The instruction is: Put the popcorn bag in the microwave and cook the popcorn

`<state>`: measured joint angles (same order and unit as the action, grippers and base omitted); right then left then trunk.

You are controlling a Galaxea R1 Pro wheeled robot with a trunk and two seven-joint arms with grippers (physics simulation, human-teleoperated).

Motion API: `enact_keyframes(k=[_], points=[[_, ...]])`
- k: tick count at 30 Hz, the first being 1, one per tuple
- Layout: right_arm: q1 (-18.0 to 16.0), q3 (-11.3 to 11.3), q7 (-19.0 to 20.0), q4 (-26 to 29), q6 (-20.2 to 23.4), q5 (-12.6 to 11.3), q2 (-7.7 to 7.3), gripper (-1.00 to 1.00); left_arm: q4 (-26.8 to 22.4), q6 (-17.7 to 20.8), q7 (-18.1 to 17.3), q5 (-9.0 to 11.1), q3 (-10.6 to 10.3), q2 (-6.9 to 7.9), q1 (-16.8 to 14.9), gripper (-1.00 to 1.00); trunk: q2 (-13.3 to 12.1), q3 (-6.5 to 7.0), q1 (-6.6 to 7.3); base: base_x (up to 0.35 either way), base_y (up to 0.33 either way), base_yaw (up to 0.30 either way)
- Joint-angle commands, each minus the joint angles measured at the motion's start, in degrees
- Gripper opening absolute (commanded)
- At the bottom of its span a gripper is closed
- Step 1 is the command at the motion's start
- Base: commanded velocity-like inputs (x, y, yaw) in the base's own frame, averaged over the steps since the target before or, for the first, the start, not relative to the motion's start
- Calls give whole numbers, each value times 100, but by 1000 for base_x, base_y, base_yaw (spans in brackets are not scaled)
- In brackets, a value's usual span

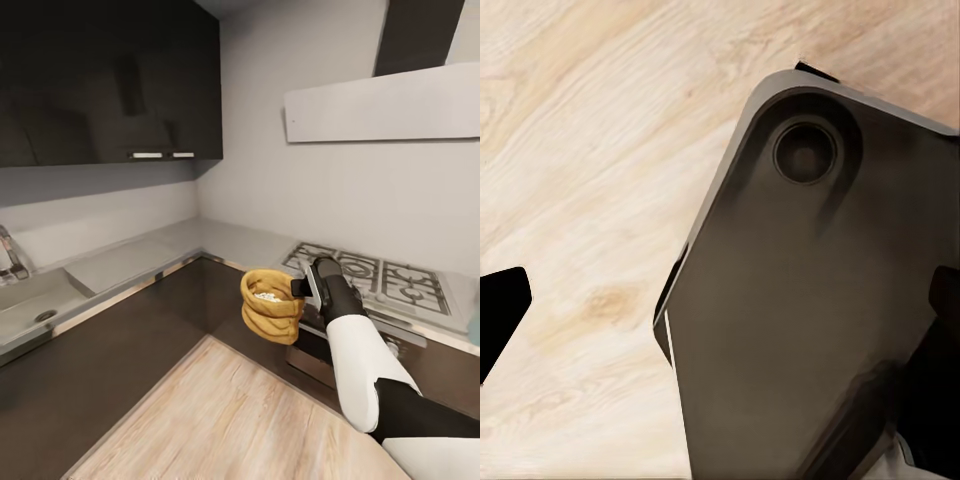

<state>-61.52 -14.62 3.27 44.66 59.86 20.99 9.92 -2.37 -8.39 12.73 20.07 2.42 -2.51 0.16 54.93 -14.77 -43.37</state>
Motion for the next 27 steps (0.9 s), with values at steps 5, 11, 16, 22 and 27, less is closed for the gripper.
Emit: enact_keyframes(k=[5,11,16,22,27], points=[[24,-23,-66,11,14,37,8,-100,-9,-14,10,14,22,5,2,100,6,8,3,-345,0,-251],[26,-25,-72,74,14,37,8,-100,-9,-14,5,14,22,10,2,100,6,27,3,-345,0,-271],[26,-30,-78,78,14,44,8,-100,-9,-12,2,13,22,14,2,100,6,43,3,-318,0,-279],[26,-25,-129,78,14,45,8,-100,-9,-6,-7,6,17,22,2,100,6,62,3,-194,0,-282],[27,-29,-133,78,14,45,8,-100,-9,-6,-7,6,18,23,2,100,6,77,3,-156,0,-282]])
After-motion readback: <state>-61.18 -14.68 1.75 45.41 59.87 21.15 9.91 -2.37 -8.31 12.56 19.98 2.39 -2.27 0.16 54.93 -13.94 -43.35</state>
